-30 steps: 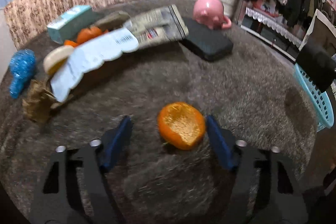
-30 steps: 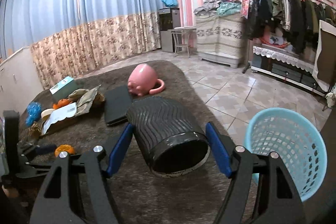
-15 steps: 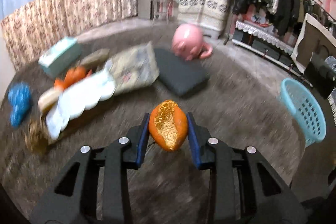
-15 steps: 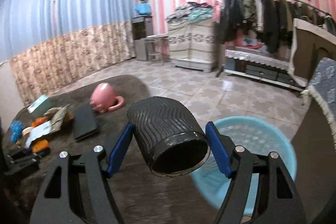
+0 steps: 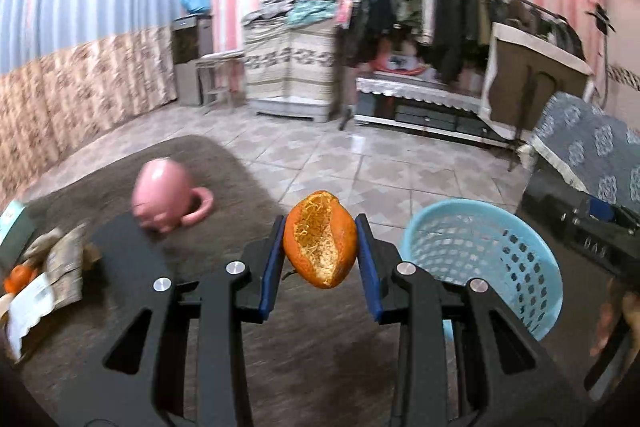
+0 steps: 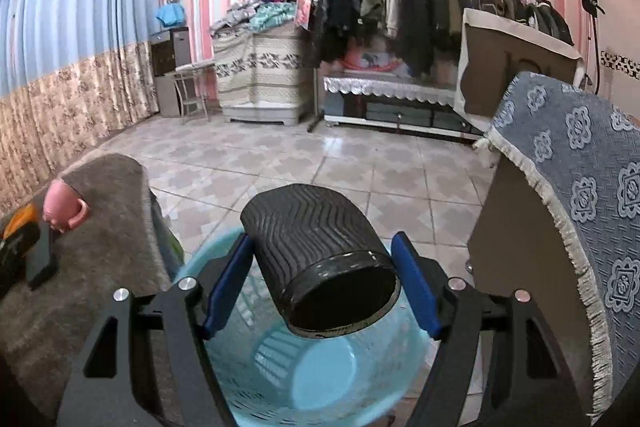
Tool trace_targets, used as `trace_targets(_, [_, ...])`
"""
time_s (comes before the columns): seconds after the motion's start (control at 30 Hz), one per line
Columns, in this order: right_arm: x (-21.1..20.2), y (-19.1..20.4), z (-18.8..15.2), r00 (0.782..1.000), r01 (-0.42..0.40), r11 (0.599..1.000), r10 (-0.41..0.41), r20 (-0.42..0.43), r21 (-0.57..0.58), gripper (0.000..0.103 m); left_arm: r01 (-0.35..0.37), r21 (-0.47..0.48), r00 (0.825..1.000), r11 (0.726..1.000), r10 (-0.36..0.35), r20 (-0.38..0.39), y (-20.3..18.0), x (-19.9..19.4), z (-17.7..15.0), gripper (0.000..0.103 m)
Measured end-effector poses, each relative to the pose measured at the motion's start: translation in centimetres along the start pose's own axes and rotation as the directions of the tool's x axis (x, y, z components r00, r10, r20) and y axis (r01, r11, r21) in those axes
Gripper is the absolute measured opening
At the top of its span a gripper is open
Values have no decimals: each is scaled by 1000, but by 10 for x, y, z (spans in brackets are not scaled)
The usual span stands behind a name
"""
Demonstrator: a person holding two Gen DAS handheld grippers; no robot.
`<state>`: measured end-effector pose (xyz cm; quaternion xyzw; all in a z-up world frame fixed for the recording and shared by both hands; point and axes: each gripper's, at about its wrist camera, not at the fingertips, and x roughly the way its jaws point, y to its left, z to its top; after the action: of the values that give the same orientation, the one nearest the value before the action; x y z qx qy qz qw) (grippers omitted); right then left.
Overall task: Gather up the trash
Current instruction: 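Carry both items over the light blue basket and open both grippers to drop them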
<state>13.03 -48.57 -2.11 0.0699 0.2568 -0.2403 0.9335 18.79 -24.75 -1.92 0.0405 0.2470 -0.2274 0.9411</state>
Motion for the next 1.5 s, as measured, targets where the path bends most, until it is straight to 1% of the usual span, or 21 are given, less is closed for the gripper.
trace_targets(0.13, [1,-22,-5,1000,19,999,-19,4,36,71,67,0,997,998,-67,-29,-33,29,9,33])
trace_targets(0.27, [7,-52,-6,998,56,995,-57,-1,86,71,112,14,992,994,-111,-51,-64,50,16,33])
trace_targets(0.37, [11,-64,-10,998,63,990,-63,-6,123,71,147,40,988,988,-144,-60,-89,62,18,33])
trace_targets(0.43, [13,-69,-11,997,73,989,-73,-8,127,71,178,60,982,982,-173,-75,-104,70,17,33])
trace_targets(0.53, [15,-74,-13,997,79,987,-77,-18,142,71,180,100,981,979,-172,-88,-118,79,9,34])
trace_targets(0.63, [18,-78,-16,997,78,984,-74,-32,158,71,174,151,980,973,-155,-127,-127,86,2,36])
trace_targets(0.67, [19,-78,-16,997,78,984,-73,-34,160,71,165,167,981,972,-144,-132,-128,89,1,38])
trace_targets(0.73, [18,-74,-17,997,76,985,-71,-38,157,71,141,182,985,973,-119,-124,-123,90,2,55])
trace_targets(0.8, [19,-71,-19,997,76,986,-71,-41,148,71,122,155,988,980,-106,-109,-115,89,5,62])
trace_targets(0.87, [19,-67,-19,997,74,987,-68,-45,142,71,128,99,987,987,-117,-112,-101,87,10,66])
trace_targets(0.9, [20,-65,-19,997,73,987,-67,-48,140,71,125,83,987,989,-116,-111,-97,87,11,70])
trace_targets(0.93, [20,-63,-20,996,73,988,-66,-51,137,71,115,69,989,991,-107,-101,-90,84,13,75])
trace_targets(0.97, [21,-60,-20,996,71,989,-65,-55,133,71,102,69,991,992,-96,-94,-87,82,13,77])
trace_targets(1.0, [23,-56,-21,996,72,989,-65,-61,127,71,74,78,994,994,-67,-82,-82,78,13,81])
trace_targets(1.07, [25,-50,-22,995,75,990,-67,-68,122,71,43,99,997,994,-36,-68,-79,73,13,85])
trace_targets(1.13, [28,-47,-23,995,74,989,-64,-76,127,71,28,112,998,993,-22,-52,-73,65,13,89])
trace_targets(1.23, [31,-39,-26,994,78,990,-67,-88,121,71,6,113,999,994,-2,-35,-66,60,16,90])
trace_targets(1.3, [33,-35,-27,993,81,989,-70,-90,121,71,3,94,1000,996,0,-29,-60,58,19,92])
trace_targets(1.37, [35,-32,-26,993,83,989,-72,-88,125,71,11,67,999,998,-9,-33,-52,58,21,92])
trace_targets(1.5, [41,-30,-22,993,92,988,-83,-80,123,71,-4,70,999,998,6,-37,-47,59,22,92])
